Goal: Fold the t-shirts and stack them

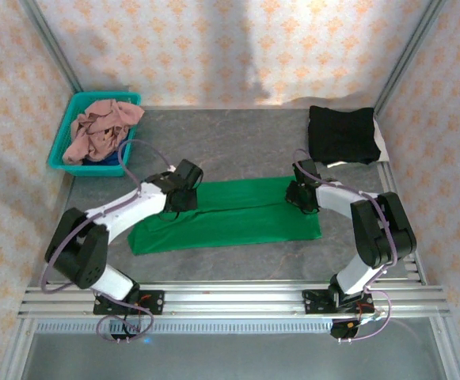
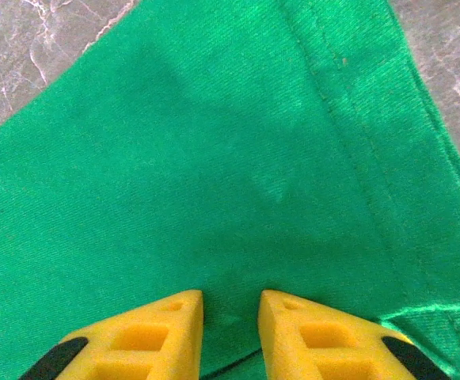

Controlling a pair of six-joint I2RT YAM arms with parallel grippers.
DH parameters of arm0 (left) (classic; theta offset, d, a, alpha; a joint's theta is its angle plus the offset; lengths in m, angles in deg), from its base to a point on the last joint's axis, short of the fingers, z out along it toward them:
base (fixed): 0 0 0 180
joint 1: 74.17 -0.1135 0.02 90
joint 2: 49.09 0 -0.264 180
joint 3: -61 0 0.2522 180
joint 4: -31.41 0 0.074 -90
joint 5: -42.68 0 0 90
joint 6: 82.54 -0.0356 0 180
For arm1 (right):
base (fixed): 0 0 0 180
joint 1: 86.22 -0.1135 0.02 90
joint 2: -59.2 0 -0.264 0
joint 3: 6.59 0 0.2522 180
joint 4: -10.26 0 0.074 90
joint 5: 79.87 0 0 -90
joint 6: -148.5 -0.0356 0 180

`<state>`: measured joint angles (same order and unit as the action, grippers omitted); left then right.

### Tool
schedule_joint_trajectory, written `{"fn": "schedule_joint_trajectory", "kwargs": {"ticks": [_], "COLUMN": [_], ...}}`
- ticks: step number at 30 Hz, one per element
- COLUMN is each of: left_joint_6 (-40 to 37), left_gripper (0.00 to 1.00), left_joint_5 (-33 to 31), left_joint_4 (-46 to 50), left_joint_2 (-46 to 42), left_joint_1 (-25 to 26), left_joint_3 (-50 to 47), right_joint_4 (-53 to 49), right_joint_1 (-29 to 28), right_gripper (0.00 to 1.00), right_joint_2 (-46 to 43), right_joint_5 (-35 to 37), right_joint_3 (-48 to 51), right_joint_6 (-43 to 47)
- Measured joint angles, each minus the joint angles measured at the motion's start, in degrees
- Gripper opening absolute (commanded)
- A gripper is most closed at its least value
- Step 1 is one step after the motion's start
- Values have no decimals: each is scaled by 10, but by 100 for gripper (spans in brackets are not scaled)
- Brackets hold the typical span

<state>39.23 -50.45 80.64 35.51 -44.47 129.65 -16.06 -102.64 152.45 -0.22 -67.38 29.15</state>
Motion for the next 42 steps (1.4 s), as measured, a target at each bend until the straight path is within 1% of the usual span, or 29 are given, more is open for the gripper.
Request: {"fn": "schedule_joint_trajectory", "kwargs": {"ticks": [4,7,8,10,13,15,18,20,22,25,27,29,31,34,38,42], "left_joint_6": [48,86,95,111,117,111,94,81,69,51,41,37,33,40,52,57], "left_gripper": [0,0,3,15,30,36,43,45,46,46,41,36,35,34,35,45], "left_joint_5": [-20,-19,-17,-9,17,31,44,44,42,41,38,43,59,71,74,68], "left_joint_4": [15,14,14,11,-9,-25,-34,-34,-34,-37,-38,-44,-64,-82,-91,-58], "left_joint_2": [-66,-91,-91,-91,-91,-91,-92,-97,-103,-100,-82,-57,-44,-50,-97,-131], "left_joint_1": [60,94,102,117,127,127,114,92,57,-13,-46,-53,-49,-31,-19,-21], "left_joint_3": [-51,-97,-107,-123,-129,-129,-122,-114,-107,-105,-105,-108,-130,-180,-216,-218], "right_joint_4": [0,-1,-2,-7,-24,-34,-37,-38,-39,-38,-38,-37,-39,-46,-57,-58], "right_joint_1": [0,0,0,0,-1,-5,-23,-38,-50,-56,-56,-56,-56,-56,-56,-56], "right_gripper": [27,27,27,27,27,27,27,27,27,27,27,27,27,26,27,26], "right_joint_2": [-2,-2,-3,-5,-13,-19,-23,-22,-20,-10,-2,8,18,28,35,43], "right_joint_5": [0,0,0,0,0,0,-3,-8,-12,-16,-17,-17,-14,-2,6,7], "right_joint_3": [0,0,0,0,0,0,0,-2,-8,-19,-24,-29,-36,-53,-71,-92], "right_joint_6": [0,0,0,0,0,0,-1,-3,-4,-5,-5,-5,-5,-4,-2,2]}}
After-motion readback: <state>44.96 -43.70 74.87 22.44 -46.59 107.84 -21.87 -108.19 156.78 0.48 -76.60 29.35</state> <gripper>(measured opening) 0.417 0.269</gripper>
